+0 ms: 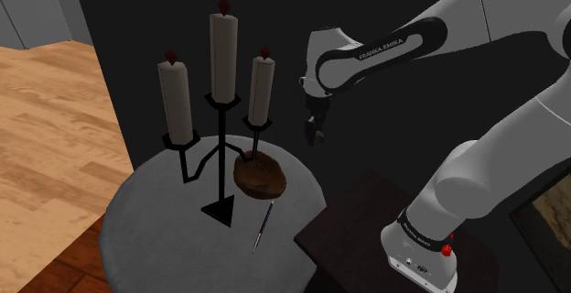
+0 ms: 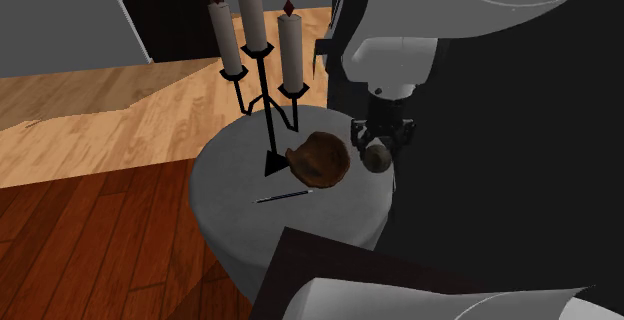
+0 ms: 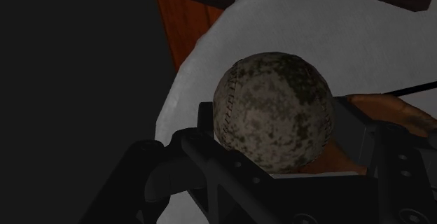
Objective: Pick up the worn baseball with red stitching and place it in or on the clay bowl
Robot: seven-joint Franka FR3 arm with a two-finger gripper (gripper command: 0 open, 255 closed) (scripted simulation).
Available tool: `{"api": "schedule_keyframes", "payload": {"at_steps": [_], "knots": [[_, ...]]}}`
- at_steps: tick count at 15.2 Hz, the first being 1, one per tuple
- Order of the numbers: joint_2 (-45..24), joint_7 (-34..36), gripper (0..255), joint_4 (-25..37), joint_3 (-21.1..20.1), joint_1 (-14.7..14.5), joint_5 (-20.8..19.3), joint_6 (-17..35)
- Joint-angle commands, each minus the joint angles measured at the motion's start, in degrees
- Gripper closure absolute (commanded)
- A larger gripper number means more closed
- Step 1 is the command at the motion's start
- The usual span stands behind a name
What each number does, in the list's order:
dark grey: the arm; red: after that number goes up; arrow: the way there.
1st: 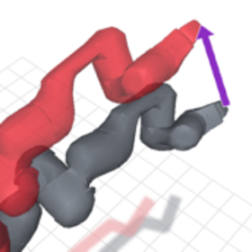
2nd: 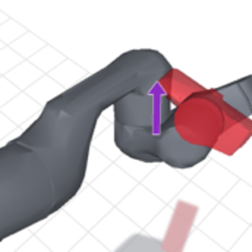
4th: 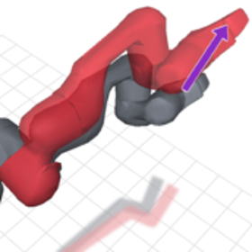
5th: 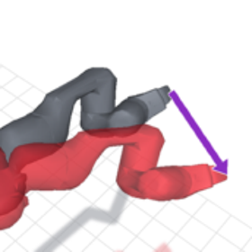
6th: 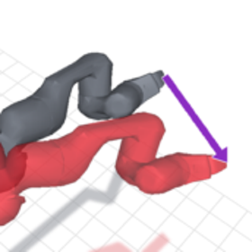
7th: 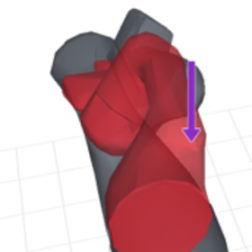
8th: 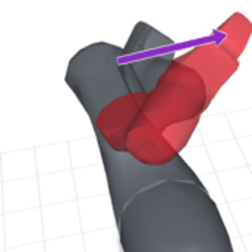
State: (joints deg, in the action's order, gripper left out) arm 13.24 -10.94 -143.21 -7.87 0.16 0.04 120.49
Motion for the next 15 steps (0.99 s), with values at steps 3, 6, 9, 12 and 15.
{"api": "schedule_keyframes", "payload": {"at_steps": [3,6,9,12,15], "knots": [[-3.1,3.8,255,4.3,-2.4,-1.8,0.8,-1.3],[-6.9,7.6,255,8.8,-4.7,-3.4,1.1,-2.0],[-11.0,11.5,255,13.8,-6.7,-5.0,0.9,-3.0],[-15.4,15.4,255,19.3,-8.4,-6.6,0.2,-4.2],[-20.1,18.8,255,24.5,-9.7,-8.3,-0.8,-4.9]]}}
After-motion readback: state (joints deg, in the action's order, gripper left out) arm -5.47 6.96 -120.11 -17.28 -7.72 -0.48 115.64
